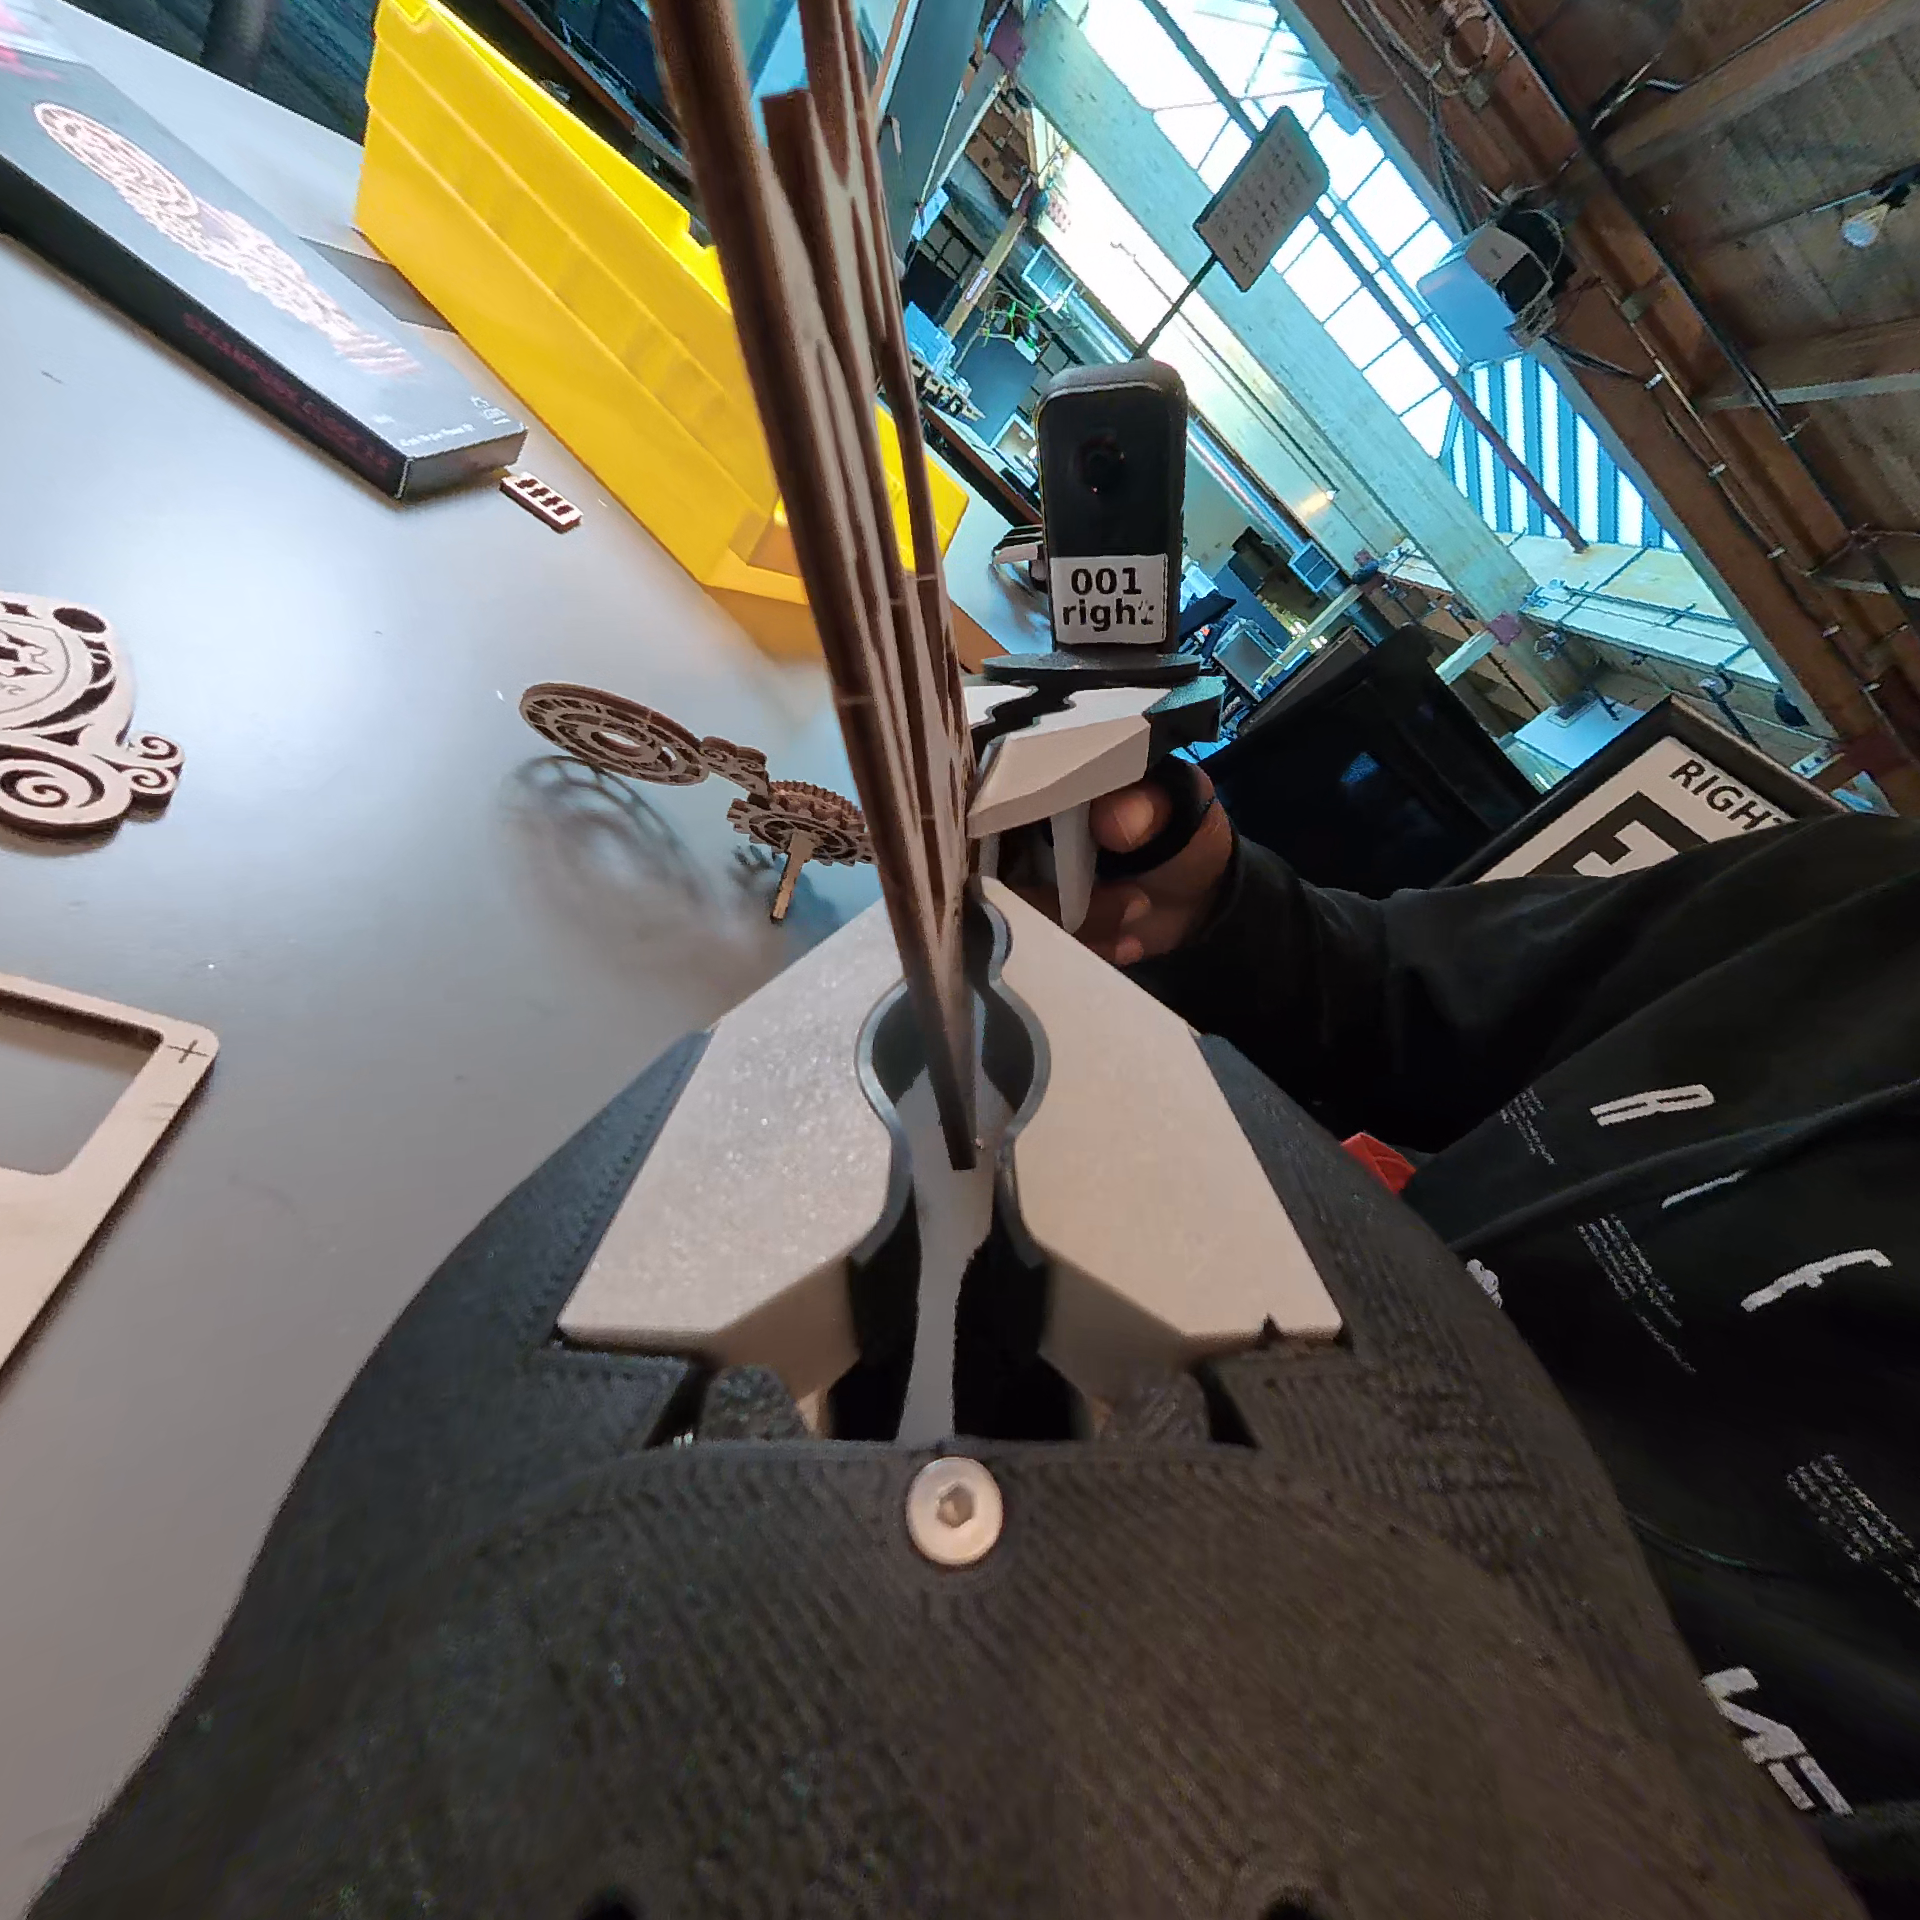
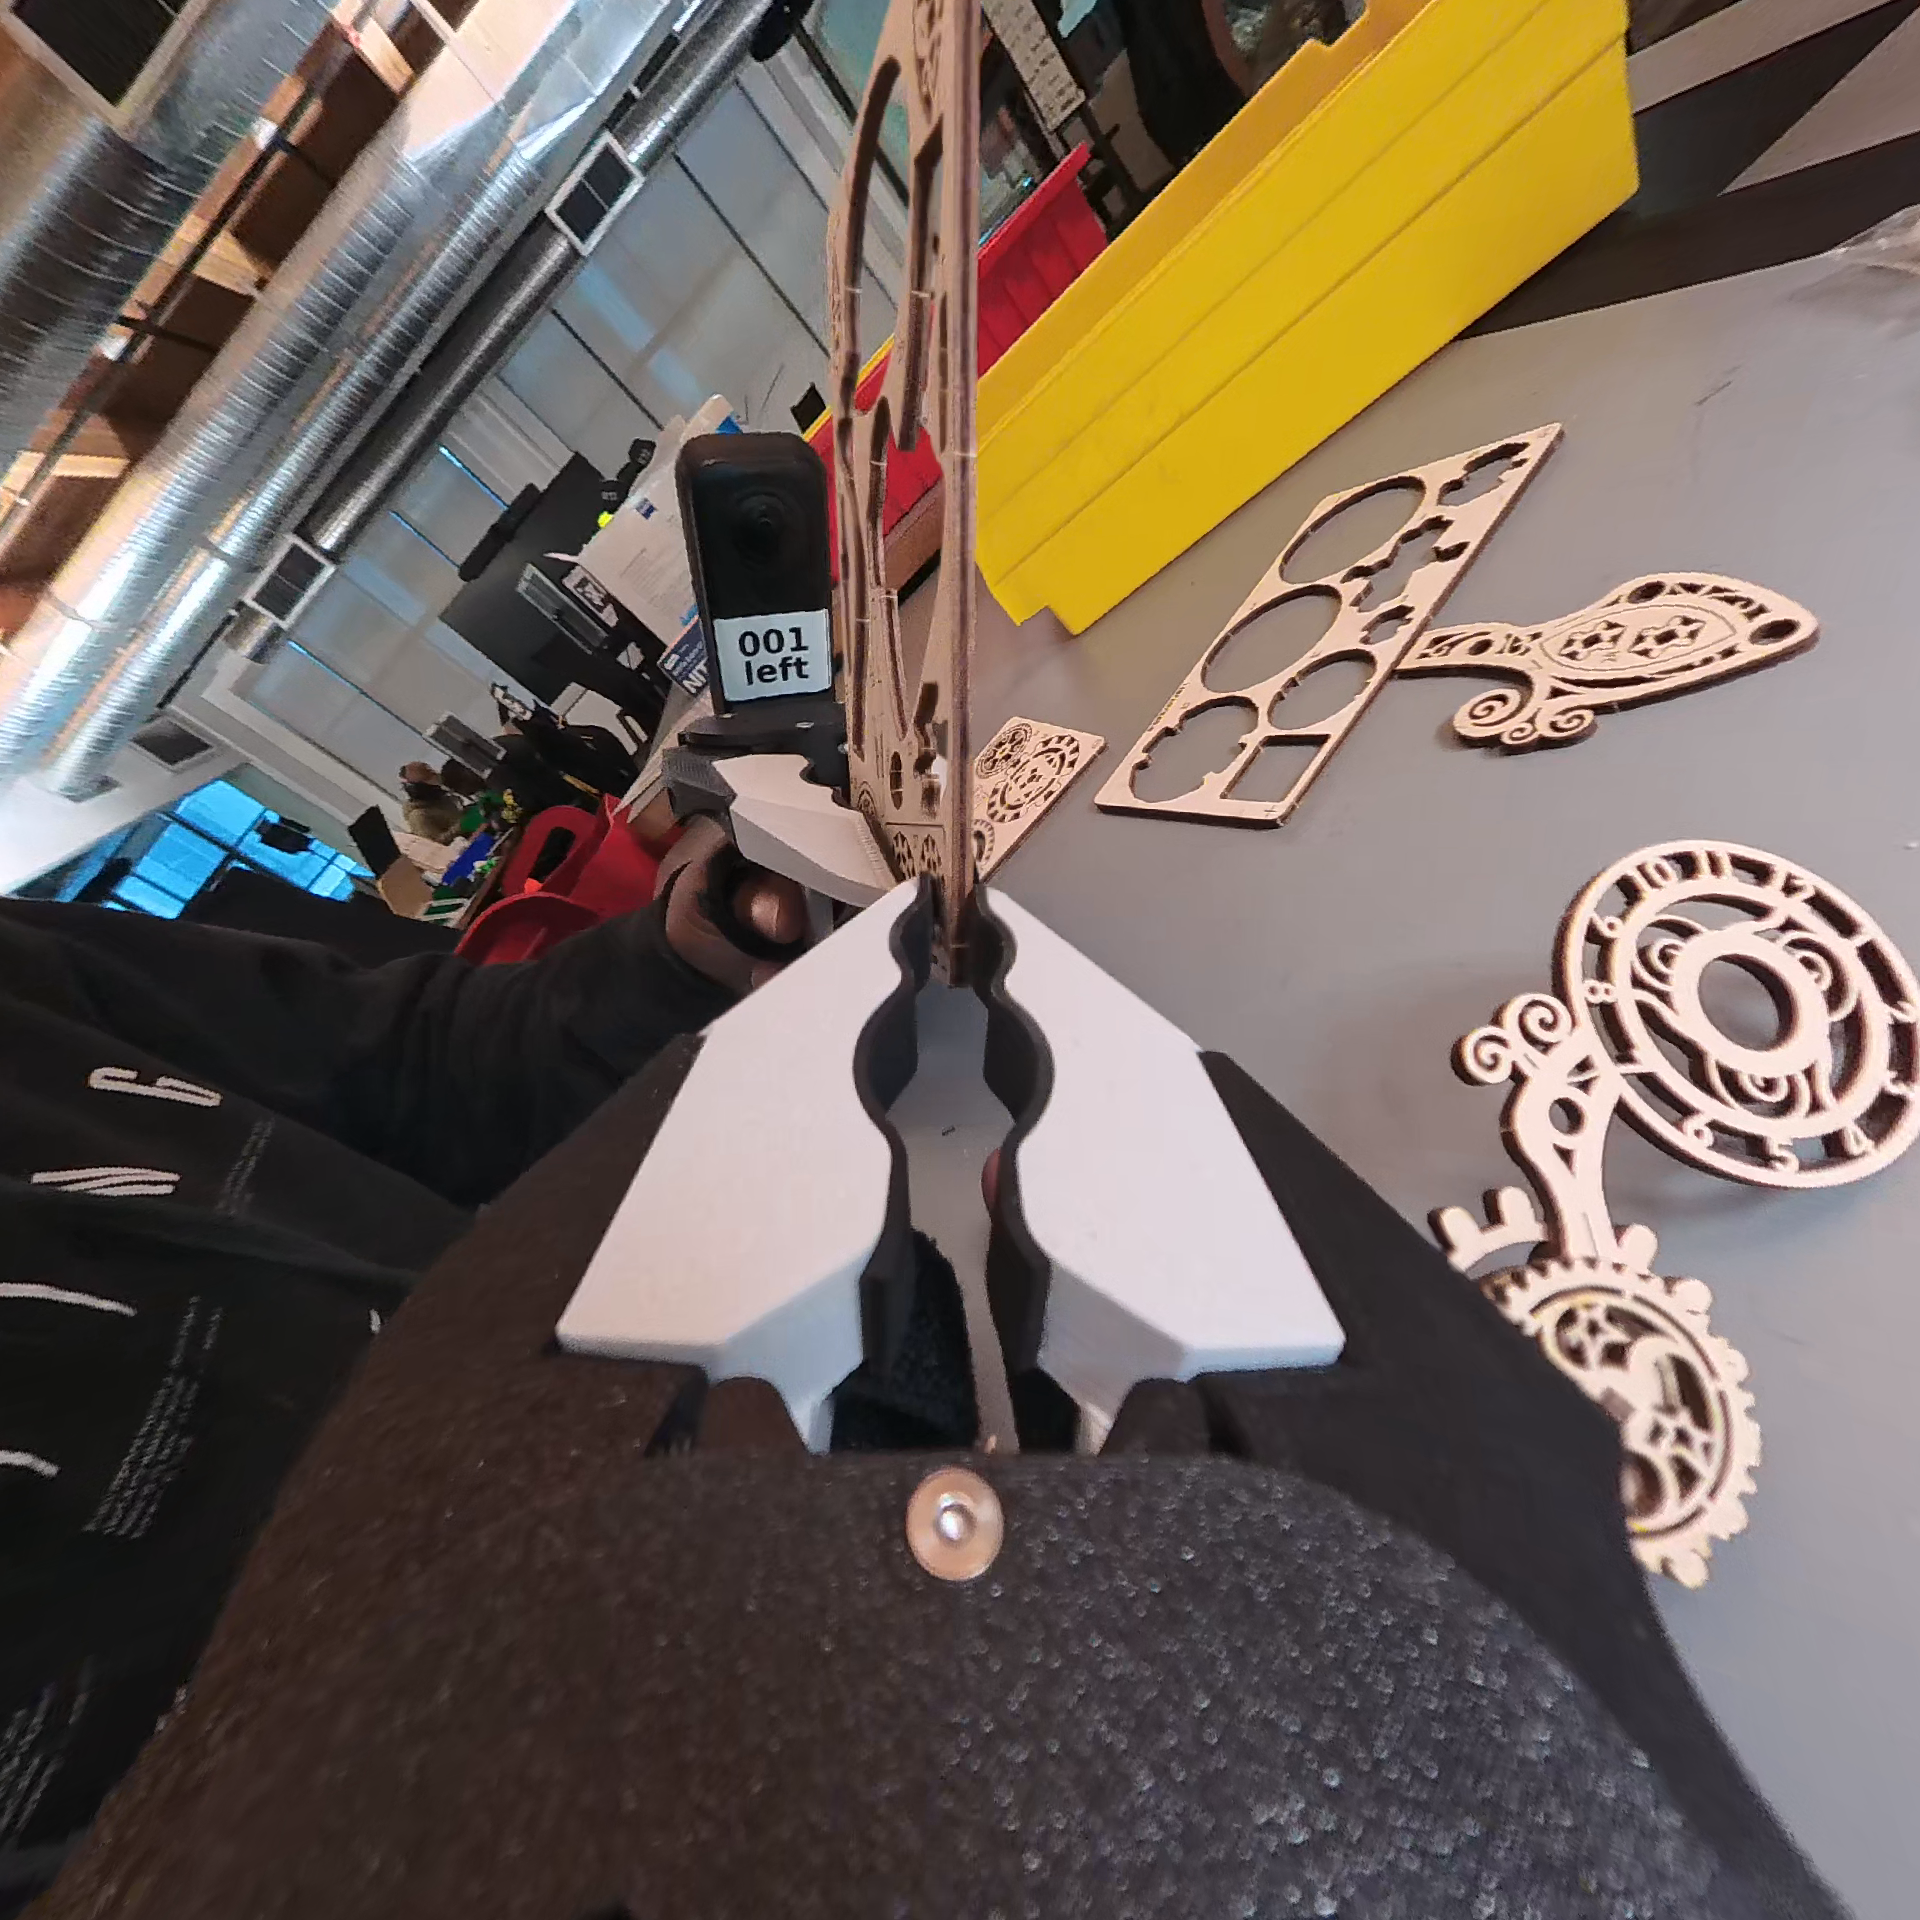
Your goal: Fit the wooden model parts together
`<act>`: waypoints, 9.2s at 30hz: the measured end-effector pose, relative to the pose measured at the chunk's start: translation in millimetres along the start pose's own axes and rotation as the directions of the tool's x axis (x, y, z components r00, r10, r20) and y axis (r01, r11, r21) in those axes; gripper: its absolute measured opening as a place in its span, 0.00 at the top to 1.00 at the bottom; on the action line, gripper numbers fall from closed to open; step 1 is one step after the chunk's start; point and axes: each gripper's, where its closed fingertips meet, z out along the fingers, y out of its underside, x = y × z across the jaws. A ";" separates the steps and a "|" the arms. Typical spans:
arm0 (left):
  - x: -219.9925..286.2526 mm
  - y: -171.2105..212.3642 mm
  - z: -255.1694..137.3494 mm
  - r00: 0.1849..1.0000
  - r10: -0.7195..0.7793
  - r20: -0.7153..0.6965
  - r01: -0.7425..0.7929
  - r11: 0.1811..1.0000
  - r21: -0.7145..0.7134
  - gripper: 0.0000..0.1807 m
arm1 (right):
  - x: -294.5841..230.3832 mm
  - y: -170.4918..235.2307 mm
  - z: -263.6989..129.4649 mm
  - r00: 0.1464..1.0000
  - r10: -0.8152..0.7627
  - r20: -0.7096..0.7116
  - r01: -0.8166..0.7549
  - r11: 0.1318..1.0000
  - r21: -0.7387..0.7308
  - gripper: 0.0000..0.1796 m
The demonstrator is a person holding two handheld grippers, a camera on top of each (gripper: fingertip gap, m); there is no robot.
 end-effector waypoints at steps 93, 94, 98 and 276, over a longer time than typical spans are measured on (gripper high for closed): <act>-1.7 -15.0 -6.0 0.998 -0.060 0.010 0.058 0.992 0.110 0.99 | 1.4 -14.5 -6.1 0.948 -0.232 -0.219 0.247 0.968 0.044 0.85; -3.7 -19.0 -9.5 0.998 -0.066 0.012 0.065 0.991 0.118 0.99 | 2.4 -15.1 -7.0 0.946 -0.242 -0.215 0.255 0.966 0.035 0.84; -5.0 -23.4 -17.3 0.996 -0.090 -0.021 0.092 0.991 0.098 0.99 | 2.6 -12.7 -7.7 0.944 -0.275 -0.183 0.278 0.961 -0.010 0.84; 24.9 40.5 39.6 0.619 0.779 0.097 -0.701 0.604 -0.379 0.80 | -38.3 20.6 20.2 0.507 -0.858 0.076 0.814 0.449 -0.369 0.88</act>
